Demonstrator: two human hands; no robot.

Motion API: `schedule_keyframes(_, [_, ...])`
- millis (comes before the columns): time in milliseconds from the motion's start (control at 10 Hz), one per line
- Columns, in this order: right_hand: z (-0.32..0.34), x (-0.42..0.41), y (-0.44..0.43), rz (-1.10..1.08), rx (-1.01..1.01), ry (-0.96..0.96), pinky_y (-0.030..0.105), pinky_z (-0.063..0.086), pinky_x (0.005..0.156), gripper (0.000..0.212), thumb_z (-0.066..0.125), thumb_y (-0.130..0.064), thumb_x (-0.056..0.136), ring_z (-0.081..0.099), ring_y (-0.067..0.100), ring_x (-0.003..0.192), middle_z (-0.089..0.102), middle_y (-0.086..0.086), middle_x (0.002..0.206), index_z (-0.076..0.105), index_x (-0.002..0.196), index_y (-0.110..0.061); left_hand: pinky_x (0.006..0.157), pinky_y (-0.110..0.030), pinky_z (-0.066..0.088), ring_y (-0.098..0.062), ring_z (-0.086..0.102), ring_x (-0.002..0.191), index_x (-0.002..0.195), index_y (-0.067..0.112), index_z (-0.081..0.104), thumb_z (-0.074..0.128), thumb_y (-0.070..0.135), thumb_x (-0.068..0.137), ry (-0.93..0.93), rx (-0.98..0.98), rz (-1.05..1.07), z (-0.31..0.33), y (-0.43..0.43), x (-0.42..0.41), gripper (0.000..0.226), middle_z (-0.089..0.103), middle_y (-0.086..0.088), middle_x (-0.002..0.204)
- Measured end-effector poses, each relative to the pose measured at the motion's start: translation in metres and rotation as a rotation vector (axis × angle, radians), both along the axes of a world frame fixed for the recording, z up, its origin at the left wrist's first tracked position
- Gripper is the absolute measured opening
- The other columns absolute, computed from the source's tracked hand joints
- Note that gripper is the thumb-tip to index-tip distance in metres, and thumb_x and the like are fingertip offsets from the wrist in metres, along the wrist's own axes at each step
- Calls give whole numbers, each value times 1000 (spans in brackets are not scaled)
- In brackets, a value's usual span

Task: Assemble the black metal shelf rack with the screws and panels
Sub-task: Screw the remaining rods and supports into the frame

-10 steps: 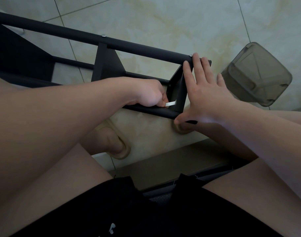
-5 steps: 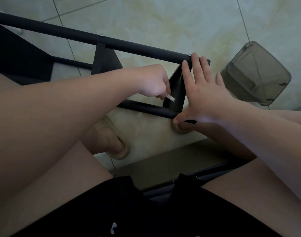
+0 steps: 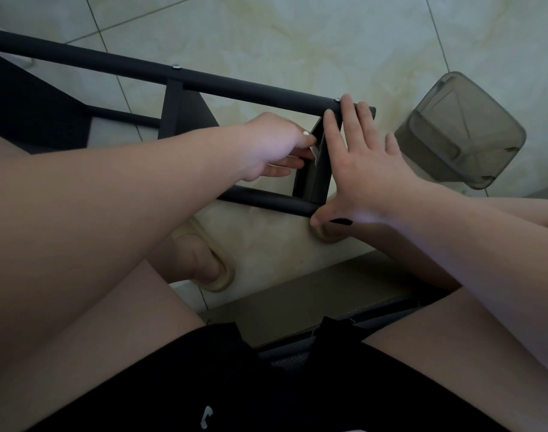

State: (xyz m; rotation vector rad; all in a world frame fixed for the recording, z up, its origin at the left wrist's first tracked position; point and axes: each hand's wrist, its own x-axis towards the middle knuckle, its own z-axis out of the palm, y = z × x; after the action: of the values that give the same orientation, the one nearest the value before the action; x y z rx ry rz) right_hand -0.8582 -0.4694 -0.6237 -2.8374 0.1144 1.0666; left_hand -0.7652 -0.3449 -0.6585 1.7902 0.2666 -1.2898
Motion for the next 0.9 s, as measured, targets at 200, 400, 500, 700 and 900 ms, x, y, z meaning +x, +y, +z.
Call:
schedule_keyframes(200, [1, 0, 0, 1, 1, -1, 64, 8, 123, 155, 81, -74, 62, -28, 34, 152, -38, 10, 161, -27, 156, -15, 80, -30, 54, -9, 72, 86, 105, 25, 71, 59, 31, 99, -48, 38, -4, 1, -2, -1, 15, 76, 9, 89])
schedule_keyframes(400, [1, 1, 0, 2, -1, 6, 63, 7, 124, 154, 81, -73, 63, -29, 33, 151, -39, 10, 161, -27, 156, -15, 80, -29, 55, -9, 71, 84, 102, 25, 70, 59, 28, 99, -83, 24, -28, 3, -3, -4, 12, 76, 5, 90])
schedule_keyframes(500, [2, 1, 1, 0, 2, 8, 63, 8, 124, 154, 81, -73, 63, -29, 33, 151, -39, 10, 161, -27, 156, -15, 75, -26, 54, -8, 71, 79, 107, 25, 70, 61, 28, 98, -115, 36, -28, 3, -2, -4, 13, 76, 8, 82])
schedule_keyframes(700, [3, 1, 1, -5, 8, 15, 63, 7, 124, 155, 82, -72, 63, -30, 33, 151, -40, 10, 161, -27, 156, -14, 72, -27, 53, -11, 72, 84, 101, 28, 69, 62, 29, 97, -112, 49, -61, 2, -1, -6, 8, 77, 8, 85])
schedule_keyframes(900, [2, 1, 0, -5, 9, 3, 63, 7, 124, 155, 81, -73, 63, -29, 33, 151, -38, 10, 161, -27, 157, -14, 72, -29, 53, -11, 73, 83, 96, 29, 68, 61, 30, 98, -65, 64, -130, 3, 0, -8, 7, 77, 9, 81])
